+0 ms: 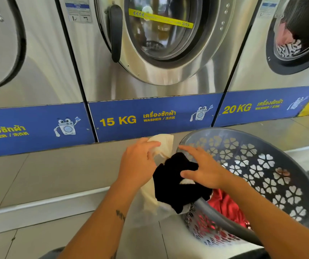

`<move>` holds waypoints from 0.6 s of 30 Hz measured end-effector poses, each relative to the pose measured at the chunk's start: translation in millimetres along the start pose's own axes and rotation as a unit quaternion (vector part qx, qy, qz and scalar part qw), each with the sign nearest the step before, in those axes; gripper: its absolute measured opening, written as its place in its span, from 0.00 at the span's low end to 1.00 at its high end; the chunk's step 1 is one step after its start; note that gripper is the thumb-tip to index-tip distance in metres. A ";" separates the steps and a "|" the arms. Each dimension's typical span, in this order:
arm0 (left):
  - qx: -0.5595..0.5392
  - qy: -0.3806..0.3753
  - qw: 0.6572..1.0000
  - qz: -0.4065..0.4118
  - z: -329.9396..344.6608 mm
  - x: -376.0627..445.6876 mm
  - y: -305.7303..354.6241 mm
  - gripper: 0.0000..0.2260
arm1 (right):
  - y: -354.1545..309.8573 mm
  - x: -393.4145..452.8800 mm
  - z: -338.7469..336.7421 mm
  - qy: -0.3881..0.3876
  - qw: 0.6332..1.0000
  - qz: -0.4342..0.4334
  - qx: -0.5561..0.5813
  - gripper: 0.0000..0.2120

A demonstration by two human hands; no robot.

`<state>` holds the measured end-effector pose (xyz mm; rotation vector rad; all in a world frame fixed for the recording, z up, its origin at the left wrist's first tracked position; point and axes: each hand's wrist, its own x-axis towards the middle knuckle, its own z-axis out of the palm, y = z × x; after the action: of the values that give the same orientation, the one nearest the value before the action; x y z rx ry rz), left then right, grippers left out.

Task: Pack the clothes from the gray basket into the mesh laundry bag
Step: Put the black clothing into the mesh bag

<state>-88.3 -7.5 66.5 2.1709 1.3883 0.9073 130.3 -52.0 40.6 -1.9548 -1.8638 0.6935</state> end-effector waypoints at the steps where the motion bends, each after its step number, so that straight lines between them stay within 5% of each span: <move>1: 0.012 -0.013 1.000 -0.005 2.4 -1.8 1.9 0.18 | 5.7 -2.6 0.4 -0.048 0.996 0.049 0.059 0.39; 4: 0.058 -0.054 0.997 -0.025 8.1 -6.0 6.4 0.16 | 14.2 -7.6 8.2 -0.097 0.970 0.107 0.197 0.35; 10: 0.051 -0.076 0.995 -0.040 13.0 -9.1 -0.7 0.14 | -9.5 -7.3 11.5 -0.014 0.999 0.042 0.027 0.20; 14: 0.034 -0.089 0.995 -0.009 15.4 -11.7 -2.7 0.15 | -31.7 -13.6 18.1 0.061 0.994 -0.016 -0.086 0.23; 18: -0.018 -0.060 0.998 -0.006 14.2 -6.8 0.7 0.18 | -48.8 -15.0 22.0 0.125 0.991 -0.046 0.007 0.28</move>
<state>-79.7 -13.9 54.9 2.1510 1.3154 0.7780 77.4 -65.1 51.8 -1.8379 -1.7770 0.4107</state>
